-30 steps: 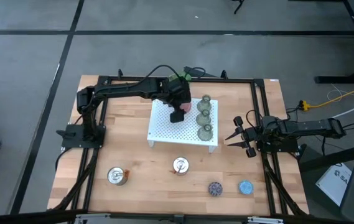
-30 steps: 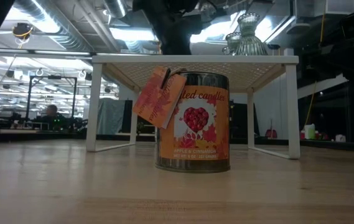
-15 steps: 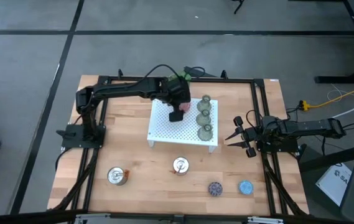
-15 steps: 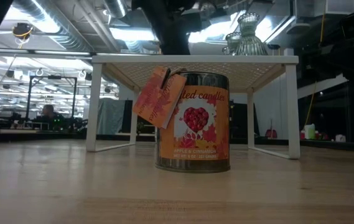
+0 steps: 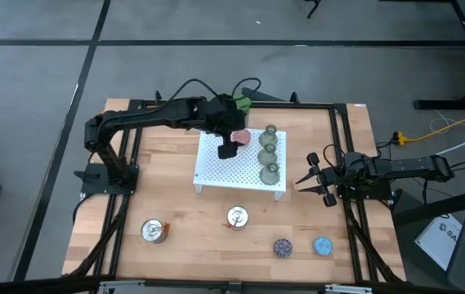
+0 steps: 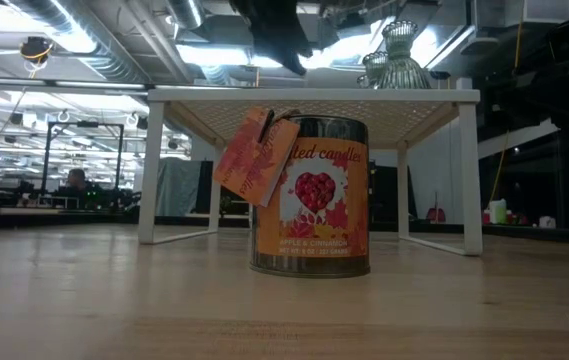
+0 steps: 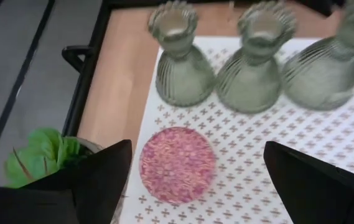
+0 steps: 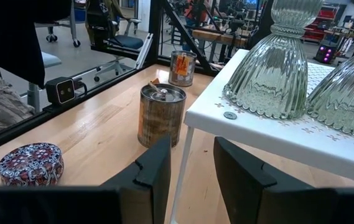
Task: Stock candles and vases on shelf
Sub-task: Put the top scented candle on the shelf
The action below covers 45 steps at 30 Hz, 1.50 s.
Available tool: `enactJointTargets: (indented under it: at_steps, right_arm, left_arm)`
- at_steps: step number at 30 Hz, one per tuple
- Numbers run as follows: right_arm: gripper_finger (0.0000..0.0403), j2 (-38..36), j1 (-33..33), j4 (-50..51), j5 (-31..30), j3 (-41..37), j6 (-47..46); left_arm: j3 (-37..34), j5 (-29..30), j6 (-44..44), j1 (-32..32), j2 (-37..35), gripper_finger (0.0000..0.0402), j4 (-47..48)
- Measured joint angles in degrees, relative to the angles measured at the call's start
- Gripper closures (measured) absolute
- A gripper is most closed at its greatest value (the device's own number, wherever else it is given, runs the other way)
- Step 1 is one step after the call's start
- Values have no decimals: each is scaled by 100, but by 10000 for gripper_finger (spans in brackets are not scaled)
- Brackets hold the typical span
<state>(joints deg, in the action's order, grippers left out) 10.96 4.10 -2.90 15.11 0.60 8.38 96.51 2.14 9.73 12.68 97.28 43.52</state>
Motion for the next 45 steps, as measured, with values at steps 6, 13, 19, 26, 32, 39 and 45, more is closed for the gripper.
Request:
enactJointTargets:
  at_steps: [6, 13, 19, 26, 32, 39, 45]
  right_arm:
    - [279, 0, 1, 0, 0, 0, 0]
    - [279, 0, 2, 0, 0, -1, 0]
    - [279, 0, 0, 0, 0, 0, 0]
    - [279, 0, 0, 0, 0, 0, 0]
    - [279, 0, 0, 0, 0, 0, 0]
    - [279, 0, 0, 0, 0, 0, 0]
    - [279, 0, 2, -1, 1, -1, 0]
  left_arm:
    - [0, 211, -339, -159, -406, 39, 22]
    - [0, 333, -469, -659, -707, 39, 6]
    - [-3, 450, -787, -1254, -643, 39, -9]
    - [-245, 1181, -1644, -2250, -641, 39, -300]
    - [-419, 1710, -2483, -3167, -510, 39, -294]
    - [-708, 2682, -3237, -4122, -497, 38, -321]
    - [-1061, 3374, -3727, -4671, -497, 38, -296]
